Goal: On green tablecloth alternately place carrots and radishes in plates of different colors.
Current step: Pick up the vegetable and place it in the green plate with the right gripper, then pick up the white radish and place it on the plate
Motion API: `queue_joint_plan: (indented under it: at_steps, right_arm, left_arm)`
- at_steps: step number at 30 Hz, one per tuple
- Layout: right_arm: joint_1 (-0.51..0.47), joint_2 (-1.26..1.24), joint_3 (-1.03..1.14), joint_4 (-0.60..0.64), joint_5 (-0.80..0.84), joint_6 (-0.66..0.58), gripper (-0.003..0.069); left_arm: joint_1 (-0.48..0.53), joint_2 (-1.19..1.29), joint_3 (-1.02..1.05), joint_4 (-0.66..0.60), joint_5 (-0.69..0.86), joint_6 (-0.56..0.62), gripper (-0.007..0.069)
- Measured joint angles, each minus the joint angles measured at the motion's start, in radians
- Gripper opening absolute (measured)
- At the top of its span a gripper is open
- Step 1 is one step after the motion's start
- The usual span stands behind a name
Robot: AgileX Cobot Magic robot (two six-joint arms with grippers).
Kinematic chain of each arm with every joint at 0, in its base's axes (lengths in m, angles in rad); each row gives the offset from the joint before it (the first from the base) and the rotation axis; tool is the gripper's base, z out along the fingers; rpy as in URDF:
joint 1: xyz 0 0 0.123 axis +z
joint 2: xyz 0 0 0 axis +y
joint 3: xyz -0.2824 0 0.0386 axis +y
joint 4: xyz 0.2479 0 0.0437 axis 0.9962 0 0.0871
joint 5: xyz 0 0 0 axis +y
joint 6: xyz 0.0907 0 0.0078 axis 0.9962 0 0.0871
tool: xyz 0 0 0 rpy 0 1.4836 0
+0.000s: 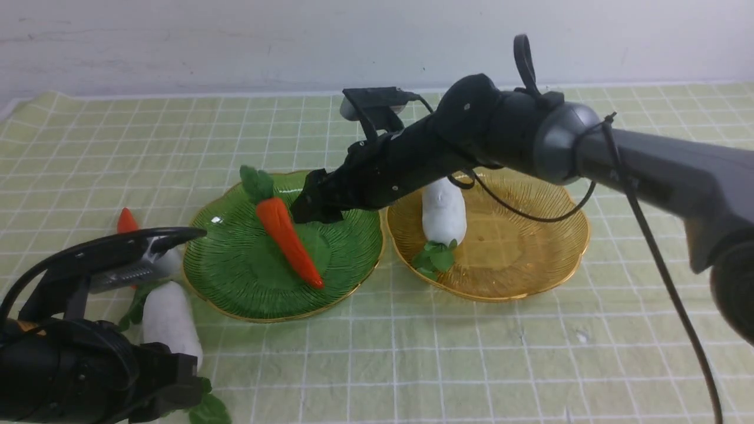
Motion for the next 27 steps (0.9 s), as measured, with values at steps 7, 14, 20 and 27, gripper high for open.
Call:
queue_joint_plan:
  at_steps: [7, 14, 20, 27]
  right_arm:
    - [-0.076, -0.002, -0.154, -0.1, 0.391, 0.135, 0.0434]
    - [-0.097, -0.103, -0.223, -0.338, 0.44, 0.379, 0.009]
    - [-0.07, -0.214, -0.221, -0.39, 0.453, 0.421, -0.0008]
    - [-0.03, -0.471, -0.054, -0.439, 0.463, 0.409, -0.0014]
  left_arm:
    - [0.0, 0.0, 0.0, 0.045, -0.067, -0.013, 0.037]
    - [0.0, 0.038, 0.0, 0.067, -0.206, -0.081, 0.0392]
    - [0.0, 0.127, 0.0, 0.151, -0.304, -0.191, 0.0392]
    - [0.0, 0.289, 0.0, 0.18, -0.466, -0.255, 0.0392]
